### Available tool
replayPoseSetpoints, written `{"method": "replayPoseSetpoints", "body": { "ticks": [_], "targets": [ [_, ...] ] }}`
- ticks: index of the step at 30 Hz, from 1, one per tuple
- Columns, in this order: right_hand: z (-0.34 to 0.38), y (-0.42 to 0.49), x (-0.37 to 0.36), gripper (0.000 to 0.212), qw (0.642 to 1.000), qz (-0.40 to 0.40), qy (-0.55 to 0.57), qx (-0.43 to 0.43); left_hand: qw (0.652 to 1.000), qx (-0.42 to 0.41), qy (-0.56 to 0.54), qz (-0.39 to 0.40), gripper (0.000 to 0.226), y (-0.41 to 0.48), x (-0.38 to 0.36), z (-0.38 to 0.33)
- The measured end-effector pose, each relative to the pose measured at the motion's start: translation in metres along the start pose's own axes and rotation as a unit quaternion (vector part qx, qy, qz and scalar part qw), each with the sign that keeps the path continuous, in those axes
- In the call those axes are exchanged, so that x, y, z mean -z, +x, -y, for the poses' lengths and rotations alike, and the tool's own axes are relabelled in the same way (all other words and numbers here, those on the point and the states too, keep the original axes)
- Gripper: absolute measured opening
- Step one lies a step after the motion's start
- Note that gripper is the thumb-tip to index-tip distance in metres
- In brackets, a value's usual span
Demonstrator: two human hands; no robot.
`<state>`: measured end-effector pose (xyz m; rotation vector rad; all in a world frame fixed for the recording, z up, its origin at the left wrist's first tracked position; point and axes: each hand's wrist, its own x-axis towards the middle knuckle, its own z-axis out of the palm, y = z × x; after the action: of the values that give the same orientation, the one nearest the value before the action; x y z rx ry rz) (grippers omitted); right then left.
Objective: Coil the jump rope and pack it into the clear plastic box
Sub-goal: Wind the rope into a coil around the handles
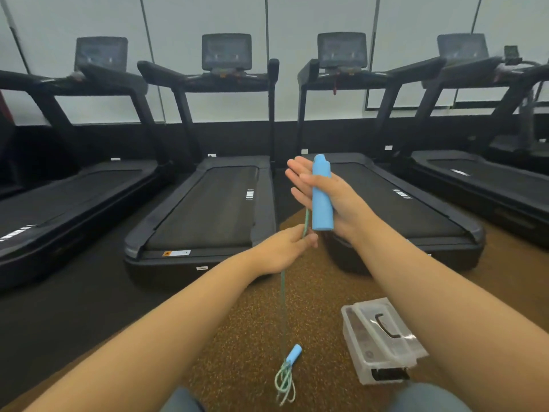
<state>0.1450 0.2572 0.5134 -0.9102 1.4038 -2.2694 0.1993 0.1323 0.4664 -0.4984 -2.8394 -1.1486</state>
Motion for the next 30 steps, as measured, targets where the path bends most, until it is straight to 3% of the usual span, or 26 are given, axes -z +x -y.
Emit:
{"method": "replayPoseSetpoints", "body": {
  "ticks": [3,6,9,11,19,24,30],
  "targets": [
    [0.004,-0.002,0.001,0.059,0.994,-0.007,-0.106,-0.008,0.996,-0.010,0.083,0.010,0.026,-0.009,0.008,-0.005],
    [0.000,-0.008,0.003,0.071,0.975,0.039,-0.219,-0.024,0.991,-0.021,0.129,0.005,0.028,-0.016,0.024,-0.012],
    [-0.009,-0.016,-0.003,0.066,0.933,0.057,-0.356,-0.014,0.987,-0.047,0.154,0.029,0.012,-0.024,0.039,-0.018],
    [-0.015,-0.016,-0.005,0.061,0.899,0.041,-0.435,0.018,0.981,-0.054,0.184,0.041,0.025,-0.030,0.044,-0.022],
    [-0.035,-0.030,-0.007,0.043,0.894,-0.009,-0.447,0.031,0.979,-0.069,0.194,0.003,0.029,-0.038,0.049,-0.014],
    [-0.040,-0.042,-0.007,0.028,0.934,0.050,-0.354,-0.003,0.985,-0.068,0.161,0.006,0.032,-0.039,0.047,-0.013],
    [-0.039,-0.054,-0.002,0.035,0.937,0.086,-0.335,-0.051,0.986,-0.049,0.161,-0.022,0.028,-0.031,0.039,-0.010]
  ]
}}
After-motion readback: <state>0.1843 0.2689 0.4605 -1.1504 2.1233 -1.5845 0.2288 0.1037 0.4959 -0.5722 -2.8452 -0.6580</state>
